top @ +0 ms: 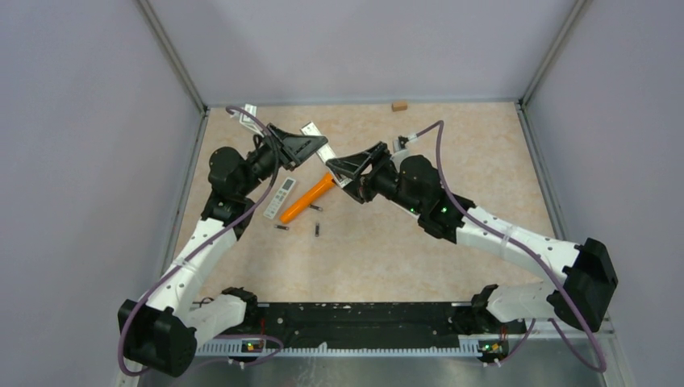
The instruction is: Load the batteries into the remote control
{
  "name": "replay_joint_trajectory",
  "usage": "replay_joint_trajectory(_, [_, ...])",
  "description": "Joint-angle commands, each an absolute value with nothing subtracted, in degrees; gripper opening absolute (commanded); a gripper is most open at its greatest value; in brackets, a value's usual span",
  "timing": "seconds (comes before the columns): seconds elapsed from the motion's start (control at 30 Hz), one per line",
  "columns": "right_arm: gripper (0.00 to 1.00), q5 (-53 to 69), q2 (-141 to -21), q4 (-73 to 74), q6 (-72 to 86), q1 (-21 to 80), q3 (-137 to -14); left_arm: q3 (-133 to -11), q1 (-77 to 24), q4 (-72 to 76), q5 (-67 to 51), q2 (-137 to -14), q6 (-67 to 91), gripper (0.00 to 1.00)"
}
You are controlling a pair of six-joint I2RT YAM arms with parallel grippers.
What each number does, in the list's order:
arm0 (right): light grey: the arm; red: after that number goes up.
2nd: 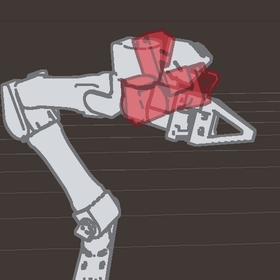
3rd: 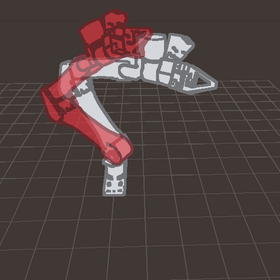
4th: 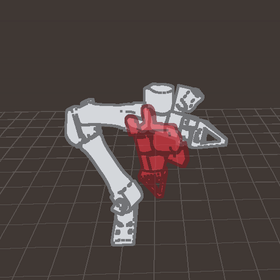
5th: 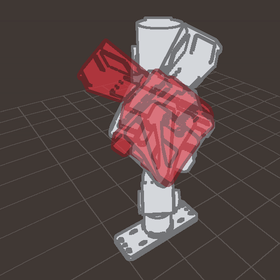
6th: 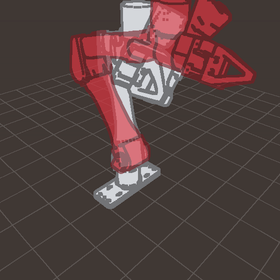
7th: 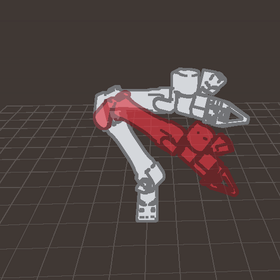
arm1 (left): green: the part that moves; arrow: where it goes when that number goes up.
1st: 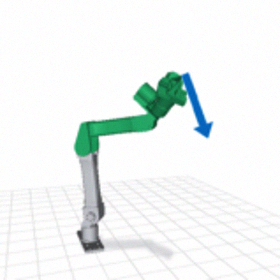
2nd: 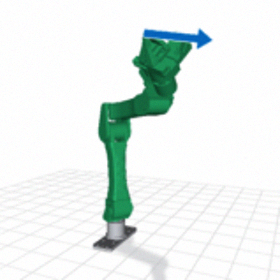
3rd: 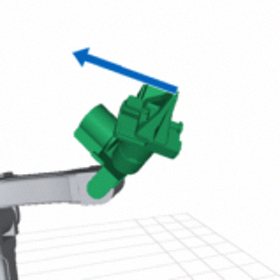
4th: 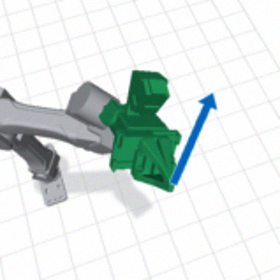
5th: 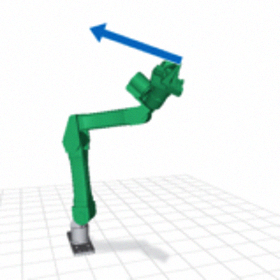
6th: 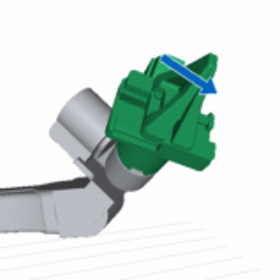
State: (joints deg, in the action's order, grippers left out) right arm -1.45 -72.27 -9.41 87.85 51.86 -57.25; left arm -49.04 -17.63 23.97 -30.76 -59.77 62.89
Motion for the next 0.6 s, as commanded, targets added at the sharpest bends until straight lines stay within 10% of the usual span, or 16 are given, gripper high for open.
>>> replay_joint_trajectory(0.0, [0.51, -0.58, -71.83, -10.84, 88.19, 51.03, -55.89, -51.00, -17.40, 28.52, -31.95, -59.15, 63.11, 0.00])
replay_joint_trajectory(0.27, [0.44, -0.31, -71.54, -11.24, 88.15, 50.82, -54.64, -52.67, -17.40, 28.04, -33.38, -59.42, 66.08, 0.00])
replay_joint_trajectory(0.57, [0.90, -2.14, -67.72, -11.61, 81.29, 49.68, -53.04, -53.17, -15.76, 20.64, -31.32, -59.63, 57.63, 0.00])
